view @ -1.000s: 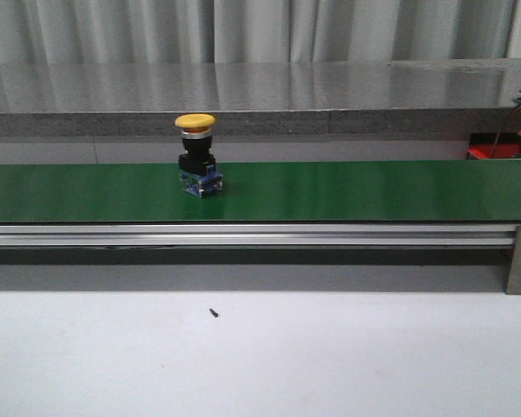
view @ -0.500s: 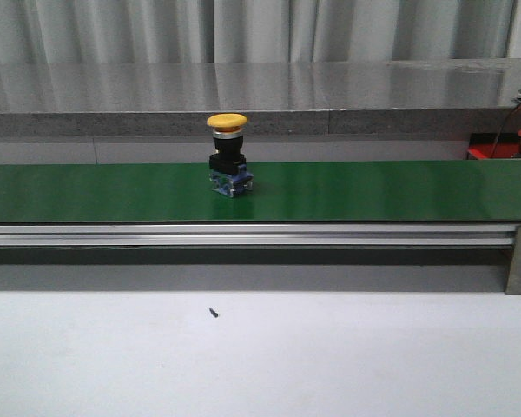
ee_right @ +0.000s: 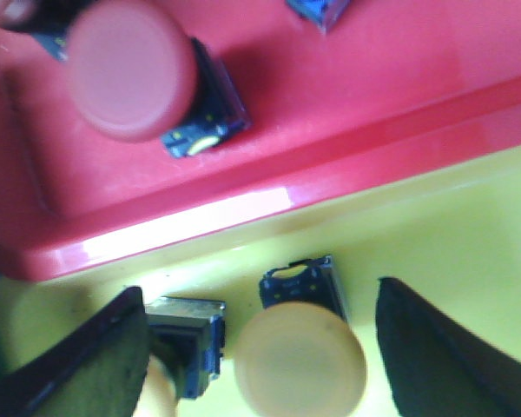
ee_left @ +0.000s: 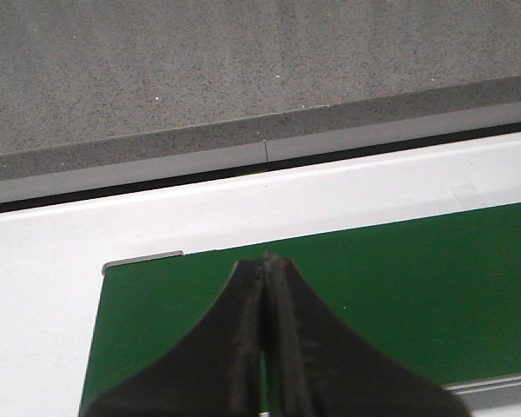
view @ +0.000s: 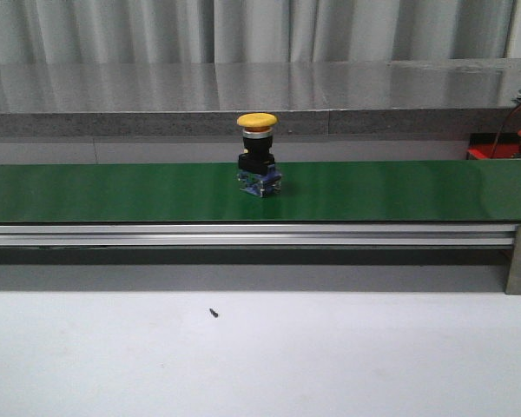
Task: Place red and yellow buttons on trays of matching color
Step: 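Lower the held yellow button onto the yellow tray and open right gripper, then grasp the second yellow button on the belt with the right gripper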
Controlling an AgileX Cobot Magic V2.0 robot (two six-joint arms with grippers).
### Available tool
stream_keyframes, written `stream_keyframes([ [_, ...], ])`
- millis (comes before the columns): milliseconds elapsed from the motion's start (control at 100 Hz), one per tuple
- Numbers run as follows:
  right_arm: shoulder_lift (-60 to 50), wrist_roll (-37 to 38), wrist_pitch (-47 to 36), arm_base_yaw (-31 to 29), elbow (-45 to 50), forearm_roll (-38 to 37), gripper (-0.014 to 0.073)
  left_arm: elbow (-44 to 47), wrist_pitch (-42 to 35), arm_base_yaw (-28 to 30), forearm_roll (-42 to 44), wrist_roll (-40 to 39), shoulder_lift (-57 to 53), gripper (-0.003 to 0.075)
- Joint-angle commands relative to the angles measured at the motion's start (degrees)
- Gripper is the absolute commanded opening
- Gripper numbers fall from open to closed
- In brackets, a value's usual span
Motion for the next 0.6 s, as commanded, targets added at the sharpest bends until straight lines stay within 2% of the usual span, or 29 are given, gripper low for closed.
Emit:
stream_keyframes([
  [0, -5.98, -0.87, -0.58, -0.02, -1.77, 1.66, 0.0548, -1.54, -3.95, 0.04, -1.08, -0.25, -0.60, -0.0020],
  [200, -12.74, -4.43, 1.23, 5.62, -1.77, 6.15, 0.0548, -1.54, -4.03, 0.04, -1.08, -0.25, -0.60, -0.0020],
  [590, -15.89, -6.00, 1.68, 30.44, -1.77, 5.94, 0.0548, -1.54, -4.03, 0.04, -1.08, -0.25, -0.60, -0.0020],
])
